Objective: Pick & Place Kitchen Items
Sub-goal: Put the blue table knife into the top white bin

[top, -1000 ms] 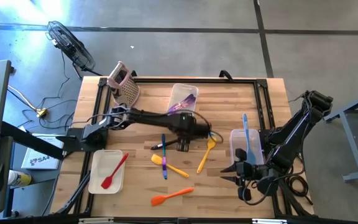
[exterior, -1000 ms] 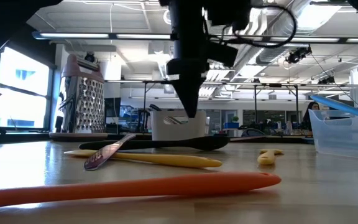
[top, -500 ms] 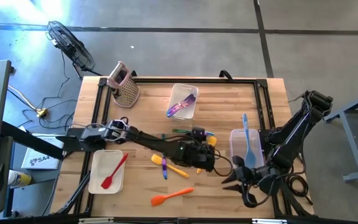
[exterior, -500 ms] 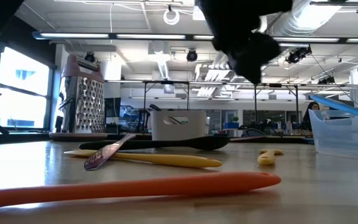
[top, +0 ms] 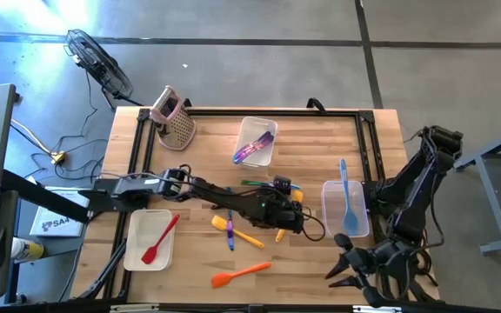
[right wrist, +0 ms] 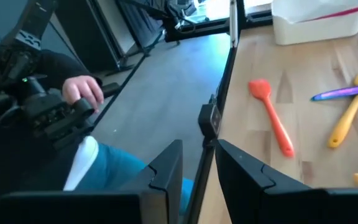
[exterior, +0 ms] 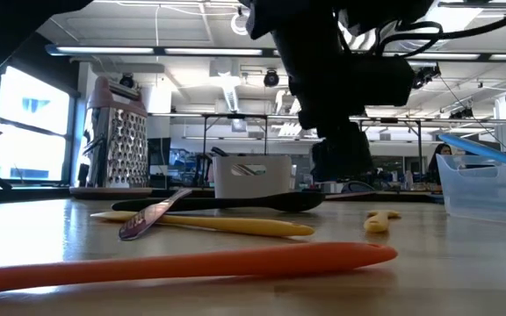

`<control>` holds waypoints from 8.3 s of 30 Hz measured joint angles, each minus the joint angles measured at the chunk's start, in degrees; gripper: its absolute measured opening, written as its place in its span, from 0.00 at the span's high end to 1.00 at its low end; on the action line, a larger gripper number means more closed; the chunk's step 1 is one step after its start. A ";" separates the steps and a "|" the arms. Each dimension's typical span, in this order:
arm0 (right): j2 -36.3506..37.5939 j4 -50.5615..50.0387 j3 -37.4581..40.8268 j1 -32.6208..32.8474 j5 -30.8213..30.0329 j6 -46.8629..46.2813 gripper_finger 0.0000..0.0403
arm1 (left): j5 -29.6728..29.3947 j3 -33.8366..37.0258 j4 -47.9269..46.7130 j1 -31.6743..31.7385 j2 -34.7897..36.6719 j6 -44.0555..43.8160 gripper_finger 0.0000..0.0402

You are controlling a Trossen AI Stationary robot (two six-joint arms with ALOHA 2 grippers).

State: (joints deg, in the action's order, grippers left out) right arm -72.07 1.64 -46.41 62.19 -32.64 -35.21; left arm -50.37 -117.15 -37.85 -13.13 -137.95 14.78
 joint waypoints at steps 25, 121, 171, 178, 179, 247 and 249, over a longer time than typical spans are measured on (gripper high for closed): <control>0.99 -9.46 0.00 -1.67 -5.46 6.95 0.78 | -3.58 -17.33 -26.40 -6.14 2.30 -3.87 0.54; -32.20 -18.47 -0.13 -47.28 -14.85 31.86 0.78 | 21.05 -7.88 -52.17 -15.78 29.90 -41.04 0.54; -30.77 -40.61 -13.22 -38.75 -23.52 21.30 0.99 | 21.53 -7.92 -52.17 -15.78 29.88 -40.60 0.54; -30.77 -43.60 -16.84 -37.26 -24.25 21.26 0.99 | 22.62 -7.92 -52.17 -15.78 29.88 -40.60 0.54; -30.77 -44.06 -17.36 -36.97 -24.19 21.24 0.99 | 22.64 -7.92 -52.17 -15.78 29.88 -40.60 0.54; -33.94 -59.77 -41.20 -61.81 -15.20 30.80 0.99 | 19.62 -7.92 -52.13 -30.57 38.51 -55.23 0.54; -34.36 -59.67 -41.20 -62.64 -15.05 30.57 0.99 | 19.49 -7.92 -52.17 -31.24 38.51 -55.93 0.54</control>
State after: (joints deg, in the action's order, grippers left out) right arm -106.44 -58.04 -87.61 -0.44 -47.69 -4.64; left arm -30.87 -125.08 -90.02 -44.37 -99.44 -41.15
